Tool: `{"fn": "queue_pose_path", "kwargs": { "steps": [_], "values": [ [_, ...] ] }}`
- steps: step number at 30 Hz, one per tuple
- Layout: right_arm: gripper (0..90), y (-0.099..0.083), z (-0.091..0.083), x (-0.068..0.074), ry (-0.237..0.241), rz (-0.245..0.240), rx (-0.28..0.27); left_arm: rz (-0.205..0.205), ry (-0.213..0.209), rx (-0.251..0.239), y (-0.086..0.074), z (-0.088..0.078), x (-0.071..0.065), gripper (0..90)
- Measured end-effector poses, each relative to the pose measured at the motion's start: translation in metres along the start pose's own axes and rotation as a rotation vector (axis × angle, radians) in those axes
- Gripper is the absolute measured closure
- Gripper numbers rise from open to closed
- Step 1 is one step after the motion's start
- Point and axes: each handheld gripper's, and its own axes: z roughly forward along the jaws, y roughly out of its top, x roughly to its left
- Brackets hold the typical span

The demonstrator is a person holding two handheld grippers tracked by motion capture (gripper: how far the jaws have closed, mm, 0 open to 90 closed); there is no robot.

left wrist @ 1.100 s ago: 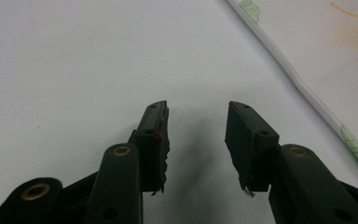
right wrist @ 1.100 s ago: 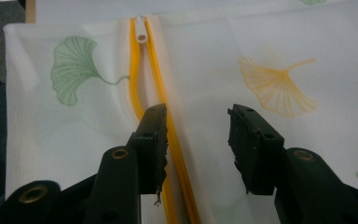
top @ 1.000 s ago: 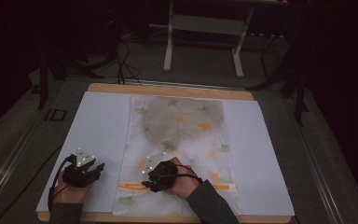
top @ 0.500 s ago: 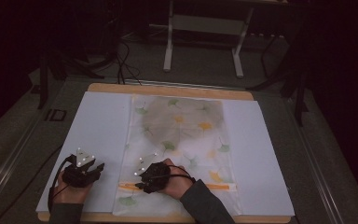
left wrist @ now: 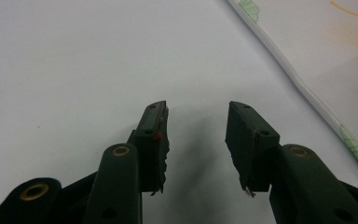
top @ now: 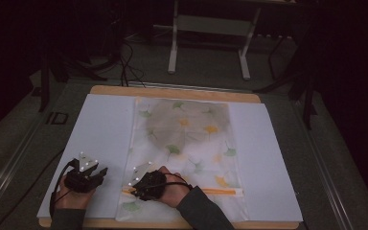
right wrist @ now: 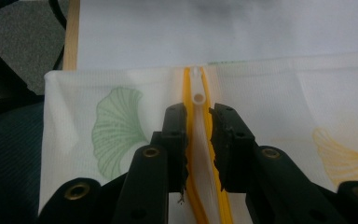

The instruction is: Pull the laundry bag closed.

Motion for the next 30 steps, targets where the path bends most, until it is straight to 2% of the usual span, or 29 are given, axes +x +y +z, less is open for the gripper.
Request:
{"fn": "queue_pose_path", "kwargs": {
  "steps": [7,13,20,28,30],
  "values": [
    [78.5,0.005,0.01,-0.001,0.01,0.001,0.003,0.002,0.001,0.002,0.0,0.001,0.0,58.6],
    [76.5,0.009,0.017,-0.003,0.006,0.007,0.0,0.003,0.0,0.004,0.0,0.001,0.0,58.5],
    [76.1,0.012,0.022,-0.005,0.025,0.003,0.021,0.008,0.001,0.005,0.0,0.001,-0.001,58.4],
    [80.1,0.016,0.027,-0.005,0.034,0.0,0.021,0.01,0.0,0.008,0.0,0.001,-0.001,58.4],
    [83.6,0.017,0.028,-0.005,0.03,-0.009,0.023,0.009,-0.003,0.007,0.0,0.001,-0.001,58.4]
  ]
}}
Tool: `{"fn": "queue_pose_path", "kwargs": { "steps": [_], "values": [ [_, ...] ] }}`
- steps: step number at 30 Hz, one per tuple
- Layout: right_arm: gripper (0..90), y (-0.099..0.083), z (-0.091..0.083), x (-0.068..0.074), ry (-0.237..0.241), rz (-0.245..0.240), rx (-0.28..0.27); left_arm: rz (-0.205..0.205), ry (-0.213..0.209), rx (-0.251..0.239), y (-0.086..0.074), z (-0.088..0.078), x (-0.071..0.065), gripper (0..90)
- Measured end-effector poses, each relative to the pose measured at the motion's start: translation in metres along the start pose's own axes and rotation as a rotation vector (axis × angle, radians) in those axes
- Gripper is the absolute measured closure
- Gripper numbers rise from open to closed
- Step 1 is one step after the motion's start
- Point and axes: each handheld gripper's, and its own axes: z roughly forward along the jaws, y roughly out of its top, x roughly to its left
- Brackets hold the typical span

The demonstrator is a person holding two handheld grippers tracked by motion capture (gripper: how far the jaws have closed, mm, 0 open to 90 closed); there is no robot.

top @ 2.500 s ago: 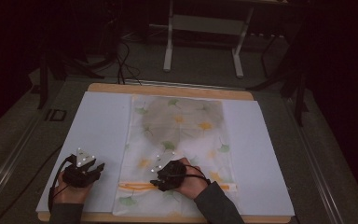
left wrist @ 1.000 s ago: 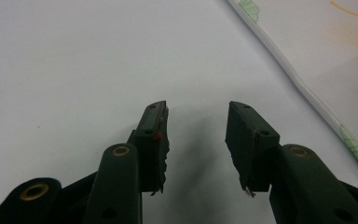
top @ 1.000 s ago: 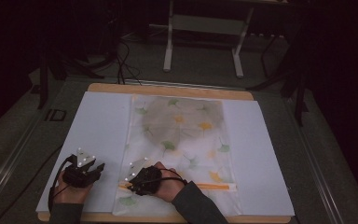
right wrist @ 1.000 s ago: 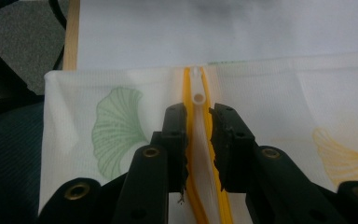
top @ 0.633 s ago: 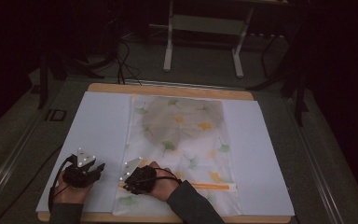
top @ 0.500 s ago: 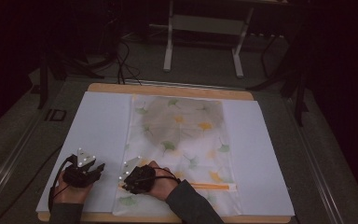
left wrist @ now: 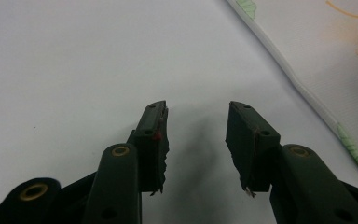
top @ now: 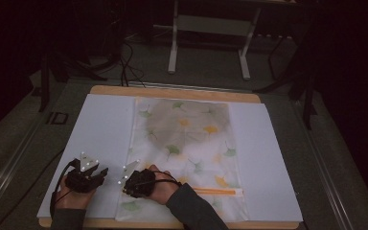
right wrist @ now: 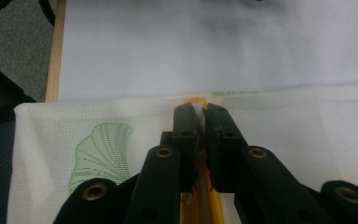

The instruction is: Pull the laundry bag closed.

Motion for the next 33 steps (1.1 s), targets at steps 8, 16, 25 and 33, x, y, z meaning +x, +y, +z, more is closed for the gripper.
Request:
{"fn": "queue_pose_path", "kwargs": {
  "steps": [8,16,25,33],
  "values": [
    [84.1,-0.003,-0.004,0.001,-0.007,-0.004,-0.013,0.006,-0.024,-0.001,0.002,-0.004,-0.004,58.6],
    [84.2,-0.004,-0.012,0.002,-0.016,-0.009,-0.028,0.005,-0.085,0.0,0.002,-0.014,-0.011,58.7],
    [84.2,-0.004,-0.016,0.003,-0.026,-0.011,-0.033,0.013,-0.179,0.0,0.0,-0.025,-0.025,59.6],
    [84.3,-0.004,-0.016,0.003,-0.036,-0.012,-0.036,-0.023,-0.311,0.013,-0.003,-0.028,-0.031,59.5]
  ]
}}
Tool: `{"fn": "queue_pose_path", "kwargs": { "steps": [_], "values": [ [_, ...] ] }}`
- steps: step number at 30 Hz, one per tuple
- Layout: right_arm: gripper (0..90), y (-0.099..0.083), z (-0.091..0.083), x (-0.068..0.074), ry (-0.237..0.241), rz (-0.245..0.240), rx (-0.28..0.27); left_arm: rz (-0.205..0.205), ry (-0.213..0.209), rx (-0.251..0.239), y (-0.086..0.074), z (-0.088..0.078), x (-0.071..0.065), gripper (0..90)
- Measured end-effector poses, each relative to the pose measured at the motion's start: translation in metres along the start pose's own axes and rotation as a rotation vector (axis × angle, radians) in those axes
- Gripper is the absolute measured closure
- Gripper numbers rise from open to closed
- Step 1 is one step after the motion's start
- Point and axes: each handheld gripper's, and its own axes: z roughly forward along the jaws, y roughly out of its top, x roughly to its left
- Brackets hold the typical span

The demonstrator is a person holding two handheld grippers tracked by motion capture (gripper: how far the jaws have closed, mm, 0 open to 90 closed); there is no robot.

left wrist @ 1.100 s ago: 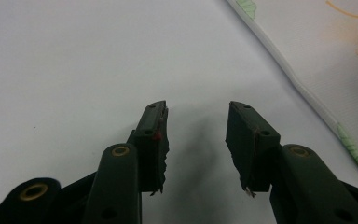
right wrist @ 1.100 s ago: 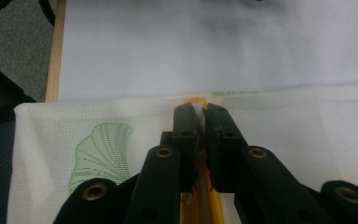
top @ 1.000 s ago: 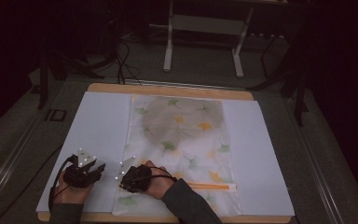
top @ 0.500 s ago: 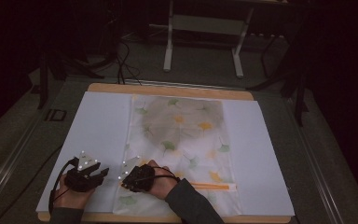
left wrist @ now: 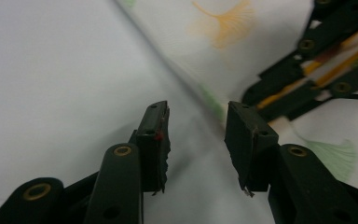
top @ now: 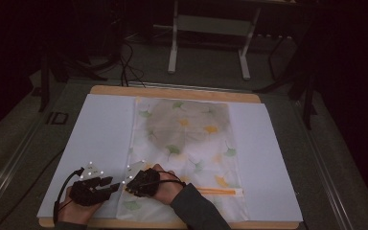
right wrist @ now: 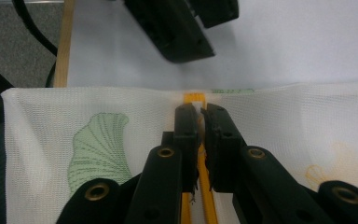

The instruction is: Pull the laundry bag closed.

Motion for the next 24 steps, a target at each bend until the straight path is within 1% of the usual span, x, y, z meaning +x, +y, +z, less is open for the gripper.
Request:
{"fn": "queue_pose_path", "kwargs": {
  "steps": [3,7,14,17,19,22,24],
  "values": [
    [84.2,0.0,0.0,0.0,-0.001,-0.001,-0.001,0.002,-0.05,0.021,-0.001,0.002,-0.003,59.8],
    [84.4,0.001,-0.002,0.001,-0.01,-0.014,-0.011,0.005,-0.089,0.048,-0.002,0.005,-0.008,60.4],
    [84.4,0.002,-0.004,0.001,-0.018,-0.017,-0.013,-0.013,-0.118,0.069,-0.004,0.009,-0.009,60.8],
    [84.4,0.001,-0.005,0.0,-0.021,-0.012,-0.012,-0.02,-0.142,0.079,-0.005,0.011,-0.008,61.2],
    [84.4,0.001,-0.005,0.0,-0.022,-0.011,-0.013,-0.023,-0.146,0.08,-0.005,0.012,-0.008,61.7],
    [84.4,0.003,-0.008,0.0,-0.023,-0.019,-0.012,-0.034,-0.169,0.091,-0.005,0.017,-0.007,62.4],
    [84.4,0.004,-0.01,0.001,-0.027,-0.023,-0.017,-0.032,-0.189,0.097,-0.005,0.02,-0.006,63.1]
  ]
}}
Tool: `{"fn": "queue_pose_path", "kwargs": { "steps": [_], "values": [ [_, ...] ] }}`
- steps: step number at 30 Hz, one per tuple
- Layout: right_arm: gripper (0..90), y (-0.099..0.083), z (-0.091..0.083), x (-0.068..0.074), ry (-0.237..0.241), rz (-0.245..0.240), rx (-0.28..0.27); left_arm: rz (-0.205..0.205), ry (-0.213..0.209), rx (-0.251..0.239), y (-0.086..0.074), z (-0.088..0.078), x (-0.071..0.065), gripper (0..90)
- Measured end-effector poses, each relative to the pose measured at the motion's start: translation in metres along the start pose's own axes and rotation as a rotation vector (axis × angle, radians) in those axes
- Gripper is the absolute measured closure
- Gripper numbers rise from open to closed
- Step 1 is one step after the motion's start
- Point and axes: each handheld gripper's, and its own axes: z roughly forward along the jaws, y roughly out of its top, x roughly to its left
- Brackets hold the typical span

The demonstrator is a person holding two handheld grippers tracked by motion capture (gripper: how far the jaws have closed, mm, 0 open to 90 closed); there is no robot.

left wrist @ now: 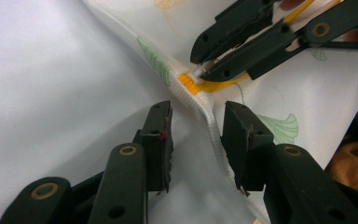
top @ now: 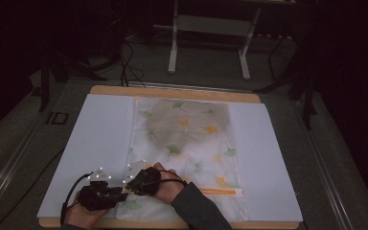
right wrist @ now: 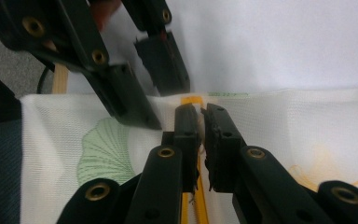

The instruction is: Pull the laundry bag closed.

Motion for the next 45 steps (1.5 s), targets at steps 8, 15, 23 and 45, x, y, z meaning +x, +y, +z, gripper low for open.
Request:
{"fn": "queue_pose_path", "kwargs": {
  "steps": [8,15,23,45],
  "values": [
    [84.4,0.001,-0.004,0.001,0.0,-0.012,-0.013,-0.008,-0.06,-0.009,0.004,0.008,0.006,73.0],
    [84.4,-0.007,-0.003,-0.002,0.021,0.001,-0.01,0.015,-0.039,0.007,0.004,0.009,0.002,86.4],
    [84.6,-0.013,0.0,-0.004,0.041,0.019,-0.008,0.015,-0.049,-0.014,0.004,0.007,0.002,87.8],
    [84.5,-0.022,0.003,-0.003,0.027,0.015,0.027,0.004,-0.056,-0.042,0.003,0.002,0.003,87.8]
  ]
}}
